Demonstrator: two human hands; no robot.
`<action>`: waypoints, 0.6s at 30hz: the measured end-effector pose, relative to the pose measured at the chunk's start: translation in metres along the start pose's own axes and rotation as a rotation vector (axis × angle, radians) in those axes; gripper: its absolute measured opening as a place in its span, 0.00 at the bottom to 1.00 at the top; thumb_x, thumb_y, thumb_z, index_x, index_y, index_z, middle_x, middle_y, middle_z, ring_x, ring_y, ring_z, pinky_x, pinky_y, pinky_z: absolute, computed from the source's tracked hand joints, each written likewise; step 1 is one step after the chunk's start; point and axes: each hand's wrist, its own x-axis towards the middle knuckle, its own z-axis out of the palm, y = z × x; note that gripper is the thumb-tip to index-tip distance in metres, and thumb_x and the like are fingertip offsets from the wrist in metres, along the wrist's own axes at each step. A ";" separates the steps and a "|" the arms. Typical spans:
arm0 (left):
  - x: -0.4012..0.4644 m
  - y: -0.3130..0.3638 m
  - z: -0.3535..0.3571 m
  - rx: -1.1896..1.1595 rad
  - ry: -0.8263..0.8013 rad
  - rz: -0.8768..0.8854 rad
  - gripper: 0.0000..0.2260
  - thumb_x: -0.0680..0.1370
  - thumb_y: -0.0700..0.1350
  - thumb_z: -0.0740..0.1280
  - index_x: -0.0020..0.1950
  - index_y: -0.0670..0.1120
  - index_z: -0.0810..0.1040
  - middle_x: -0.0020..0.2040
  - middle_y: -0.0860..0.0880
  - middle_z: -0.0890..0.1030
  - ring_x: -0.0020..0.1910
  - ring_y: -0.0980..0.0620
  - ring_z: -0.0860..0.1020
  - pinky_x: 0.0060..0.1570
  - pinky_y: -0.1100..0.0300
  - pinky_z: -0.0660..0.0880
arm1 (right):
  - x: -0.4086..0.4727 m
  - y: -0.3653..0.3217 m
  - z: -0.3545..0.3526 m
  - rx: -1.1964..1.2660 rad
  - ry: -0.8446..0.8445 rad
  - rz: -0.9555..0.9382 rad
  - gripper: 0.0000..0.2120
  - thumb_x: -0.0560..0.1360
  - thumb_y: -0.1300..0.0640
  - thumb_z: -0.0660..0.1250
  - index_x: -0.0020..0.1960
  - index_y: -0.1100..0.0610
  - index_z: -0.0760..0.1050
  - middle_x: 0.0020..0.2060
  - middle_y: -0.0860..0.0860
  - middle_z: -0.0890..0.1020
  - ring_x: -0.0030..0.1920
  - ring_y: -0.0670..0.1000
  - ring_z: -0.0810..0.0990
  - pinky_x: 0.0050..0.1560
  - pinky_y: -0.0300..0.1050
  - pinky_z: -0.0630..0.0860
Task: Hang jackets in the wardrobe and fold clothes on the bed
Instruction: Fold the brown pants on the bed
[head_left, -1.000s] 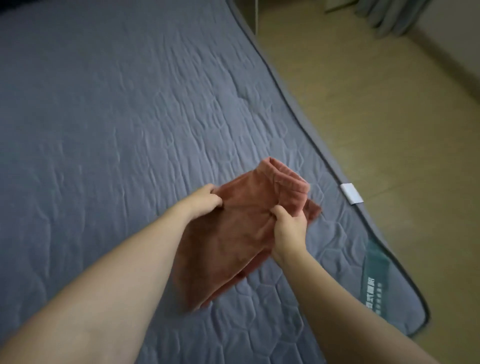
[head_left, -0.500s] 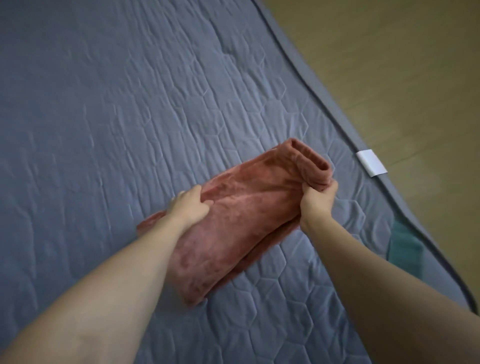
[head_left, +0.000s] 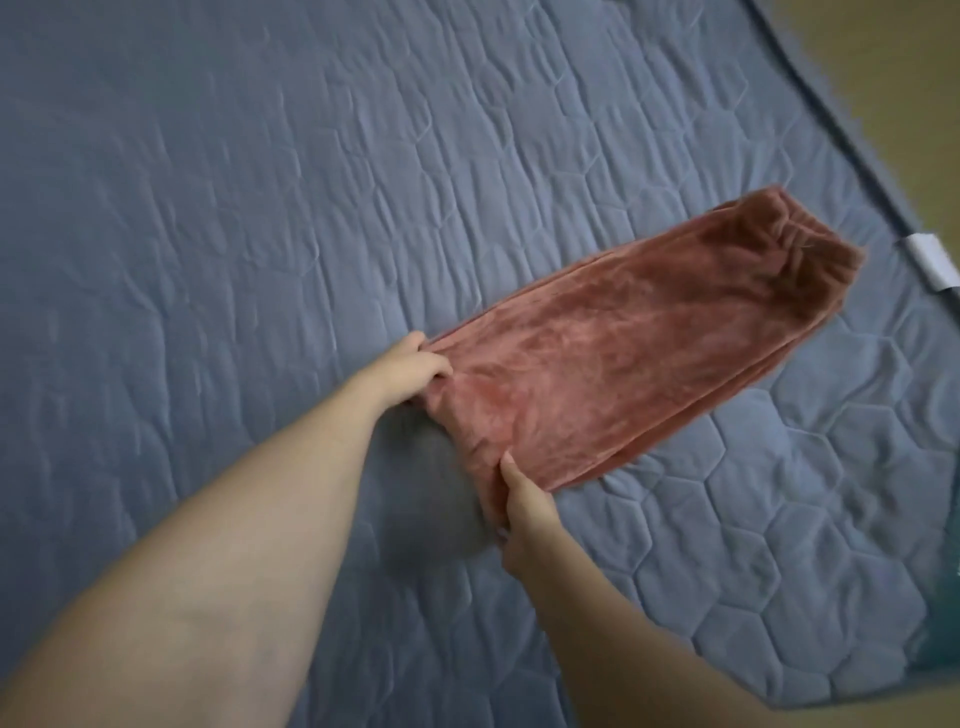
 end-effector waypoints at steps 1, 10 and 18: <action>-0.010 -0.014 -0.008 -0.050 0.013 0.018 0.16 0.60 0.51 0.68 0.44 0.45 0.75 0.41 0.48 0.81 0.39 0.49 0.78 0.33 0.63 0.72 | -0.005 0.015 0.007 -0.037 -0.016 0.020 0.23 0.76 0.50 0.70 0.67 0.60 0.72 0.60 0.57 0.80 0.59 0.57 0.80 0.63 0.54 0.74; -0.133 -0.163 -0.110 0.392 0.124 -0.176 0.18 0.77 0.50 0.61 0.66 0.50 0.71 0.63 0.41 0.78 0.56 0.43 0.78 0.51 0.55 0.74 | -0.120 0.145 0.050 -0.187 -0.185 0.422 0.16 0.77 0.51 0.65 0.59 0.61 0.75 0.42 0.58 0.84 0.41 0.56 0.79 0.38 0.51 0.76; -0.166 -0.022 -0.134 0.102 -0.124 -0.106 0.16 0.84 0.47 0.53 0.71 0.58 0.65 0.34 0.43 0.74 0.23 0.52 0.70 0.22 0.67 0.67 | -0.162 0.037 0.047 0.205 0.008 0.089 0.16 0.80 0.57 0.57 0.65 0.43 0.64 0.55 0.56 0.73 0.40 0.60 0.79 0.25 0.51 0.79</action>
